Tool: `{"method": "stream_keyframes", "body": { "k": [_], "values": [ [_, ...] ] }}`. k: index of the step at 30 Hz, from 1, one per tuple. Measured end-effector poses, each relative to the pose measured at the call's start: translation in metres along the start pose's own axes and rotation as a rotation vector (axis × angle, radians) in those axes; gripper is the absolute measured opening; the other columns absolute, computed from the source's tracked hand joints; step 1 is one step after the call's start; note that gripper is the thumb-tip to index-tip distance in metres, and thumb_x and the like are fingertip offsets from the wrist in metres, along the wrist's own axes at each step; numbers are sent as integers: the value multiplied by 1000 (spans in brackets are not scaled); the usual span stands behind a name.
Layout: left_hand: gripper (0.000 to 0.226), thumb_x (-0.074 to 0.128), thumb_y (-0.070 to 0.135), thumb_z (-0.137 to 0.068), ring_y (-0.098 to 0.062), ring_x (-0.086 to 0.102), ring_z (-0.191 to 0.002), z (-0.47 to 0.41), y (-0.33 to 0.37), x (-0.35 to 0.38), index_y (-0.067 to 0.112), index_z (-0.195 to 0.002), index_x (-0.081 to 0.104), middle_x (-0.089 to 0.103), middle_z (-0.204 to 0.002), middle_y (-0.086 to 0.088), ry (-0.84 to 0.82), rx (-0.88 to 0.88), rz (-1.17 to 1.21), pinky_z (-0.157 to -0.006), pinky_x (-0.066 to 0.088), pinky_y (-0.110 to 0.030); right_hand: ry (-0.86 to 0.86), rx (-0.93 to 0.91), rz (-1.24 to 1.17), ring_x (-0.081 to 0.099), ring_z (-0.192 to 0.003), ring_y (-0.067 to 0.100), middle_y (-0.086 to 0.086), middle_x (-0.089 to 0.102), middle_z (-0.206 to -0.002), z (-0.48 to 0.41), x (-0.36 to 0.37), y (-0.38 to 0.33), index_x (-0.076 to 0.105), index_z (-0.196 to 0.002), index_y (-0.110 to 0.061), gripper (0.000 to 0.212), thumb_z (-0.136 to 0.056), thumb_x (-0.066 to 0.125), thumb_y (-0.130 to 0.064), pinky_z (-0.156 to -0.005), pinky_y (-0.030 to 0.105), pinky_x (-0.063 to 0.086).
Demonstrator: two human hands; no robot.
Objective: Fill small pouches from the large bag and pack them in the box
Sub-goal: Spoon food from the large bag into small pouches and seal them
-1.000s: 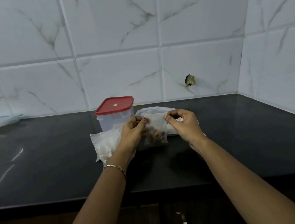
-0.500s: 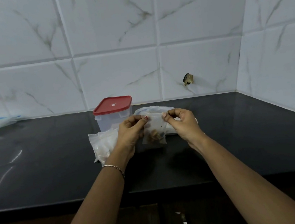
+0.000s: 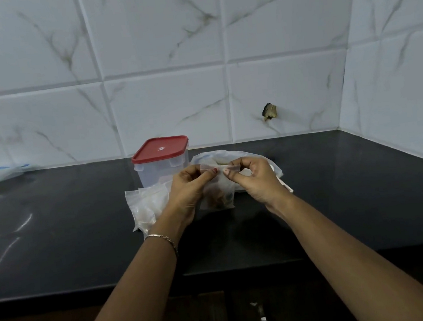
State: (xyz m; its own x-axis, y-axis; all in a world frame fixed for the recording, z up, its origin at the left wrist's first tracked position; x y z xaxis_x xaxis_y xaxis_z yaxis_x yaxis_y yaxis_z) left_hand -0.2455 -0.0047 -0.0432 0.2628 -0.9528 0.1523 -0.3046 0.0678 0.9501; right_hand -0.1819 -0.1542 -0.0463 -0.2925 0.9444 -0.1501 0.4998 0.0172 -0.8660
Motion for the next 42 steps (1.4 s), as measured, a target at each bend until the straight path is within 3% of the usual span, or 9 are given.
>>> {"method": "stream_keyframes", "body": {
  "k": [4, 12, 16, 19, 23, 28, 31, 35, 42],
  "values": [
    [14, 67, 4, -85, -21, 66, -87, 1, -1, 0, -5, -96, 67, 69, -92, -15, -31, 22, -25, -87, 54, -38, -11, -7, -37, 64, -101, 5, -7, 72, -96, -1, 1, -1, 74, -99, -11, 16, -84, 74, -18, -80, 13, 48],
    [13, 70, 11, -84, -23, 65, -88, 1, -2, 1, 1, -92, 69, 69, -92, -17, -50, 34, -111, -88, 53, -42, 29, -7, 49, 63, -103, 4, -5, 73, -100, -1, 3, 2, 74, -101, -10, 20, -84, 74, -21, -94, 21, 48],
    [12, 71, 13, -83, -26, 66, -93, 0, -1, -1, 4, -93, 71, 70, -99, -20, -17, 32, -118, -90, 54, -45, 97, 18, -30, 64, -85, 0, -9, 71, -83, -1, 0, -1, 74, -87, -13, 11, -80, 78, -19, -77, 13, 49],
    [21, 71, 12, -83, -33, 66, -101, -1, -1, -3, -1, -99, 69, 68, -104, -23, 11, 20, -80, -91, 54, -47, 184, 21, -98, 62, -69, 2, -1, 69, -75, -1, -7, -4, 72, -79, -7, 12, -75, 81, -14, -65, 11, 49],
    [22, 70, 12, -85, -23, 68, -93, -5, -2, -9, -2, -102, 68, 70, -100, -16, 76, 11, -45, -84, 58, -38, 224, 62, -125, 60, -63, 0, -1, 67, -70, 0, -13, -3, 72, -75, -7, 10, -79, 78, -12, -62, 11, 48],
    [22, 64, 11, -90, -18, 69, -90, -6, -3, -11, -4, -106, 65, 70, -101, -12, 85, 18, -58, -71, 58, -25, 179, 72, -72, 55, -67, 1, -2, 63, -73, 0, -13, -1, 70, -83, -2, 13, -88, 69, -14, -62, 5, 45],
    [26, 62, 17, -92, -19, 67, -96, -6, -3, -9, -2, -109, 65, 69, -104, -11, 80, 23, -111, -76, 59, -28, 135, 73, -43, 53, -66, -1, -4, 60, -72, 1, -10, -2, 69, -84, -3, 15, -91, 67, -16, -62, 4, 43],
    [26, 60, 20, -93, -25, 63, -97, -6, -2, -10, -1, -108, 65, 66, -109, -20, 102, 25, -117, -89, 54, -44, 28, 116, -111, 63, -73, -5, -5, 69, -83, 3, -6, -2, 71, -94, -6, 17, -85, 73, -20, -66, 7, 46],
    [19, 65, 14, -89, -23, 67, -101, -3, 0, -7, 1, -102, 68, 69, -106, -13, 28, 24, -35, -80, 58, -32, 77, 86, -55, 60, -75, -6, -8, 66, -82, 3, -6, -5, 70, -85, -16, 5, -89, 69, -20, -62, 4, 44]
  ]
}}
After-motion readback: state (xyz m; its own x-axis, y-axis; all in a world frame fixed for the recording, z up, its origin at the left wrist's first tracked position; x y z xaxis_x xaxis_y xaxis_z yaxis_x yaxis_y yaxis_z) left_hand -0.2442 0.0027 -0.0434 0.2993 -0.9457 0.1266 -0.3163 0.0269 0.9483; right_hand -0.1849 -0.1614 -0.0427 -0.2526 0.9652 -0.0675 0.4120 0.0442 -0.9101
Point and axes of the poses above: each hand's wrist, its own z-axis away from the middle knuckle, its own x-axis out of the palm, y = z × x, the point moved 3 cm from there along -z, towards the middle knuckle
